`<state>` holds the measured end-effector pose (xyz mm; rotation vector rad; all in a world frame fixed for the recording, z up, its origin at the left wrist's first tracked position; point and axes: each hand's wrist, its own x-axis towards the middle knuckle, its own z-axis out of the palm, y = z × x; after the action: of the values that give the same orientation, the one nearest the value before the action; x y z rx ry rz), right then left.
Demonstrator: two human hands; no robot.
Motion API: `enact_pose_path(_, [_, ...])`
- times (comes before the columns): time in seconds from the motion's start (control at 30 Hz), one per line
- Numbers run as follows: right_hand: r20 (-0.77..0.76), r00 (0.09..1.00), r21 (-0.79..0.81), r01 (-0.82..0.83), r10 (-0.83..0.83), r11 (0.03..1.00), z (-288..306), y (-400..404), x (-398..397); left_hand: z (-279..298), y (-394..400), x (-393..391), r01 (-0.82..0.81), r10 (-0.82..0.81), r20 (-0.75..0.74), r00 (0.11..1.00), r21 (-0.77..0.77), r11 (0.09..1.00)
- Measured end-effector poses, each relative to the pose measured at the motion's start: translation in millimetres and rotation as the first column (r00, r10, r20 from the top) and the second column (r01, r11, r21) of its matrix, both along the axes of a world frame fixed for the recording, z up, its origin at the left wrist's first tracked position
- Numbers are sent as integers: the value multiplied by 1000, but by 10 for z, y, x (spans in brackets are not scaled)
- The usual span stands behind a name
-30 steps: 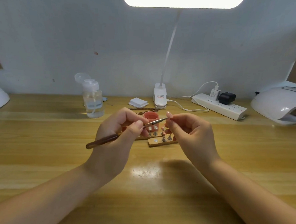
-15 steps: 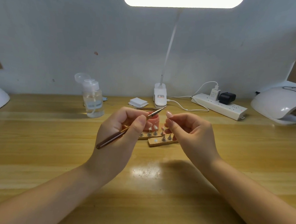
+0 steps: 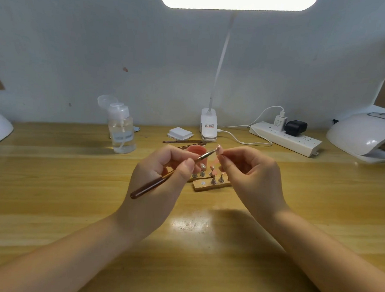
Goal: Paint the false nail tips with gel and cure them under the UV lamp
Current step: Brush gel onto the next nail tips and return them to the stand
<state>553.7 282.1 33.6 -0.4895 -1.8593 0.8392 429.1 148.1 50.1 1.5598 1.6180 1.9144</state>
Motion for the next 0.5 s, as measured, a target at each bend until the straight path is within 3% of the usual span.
enact_pose_path(0.27, [50, 995, 160, 74, -83, 984, -4, -5, 10, 20, -2, 19, -31, 31, -20, 999, 15, 999])
enact_pose_path(0.5, [45, 993, 204, 101, -112, 974, 2, 8, 16, -4, -30, 14, -27, 27, -14, 1000, 1, 1000])
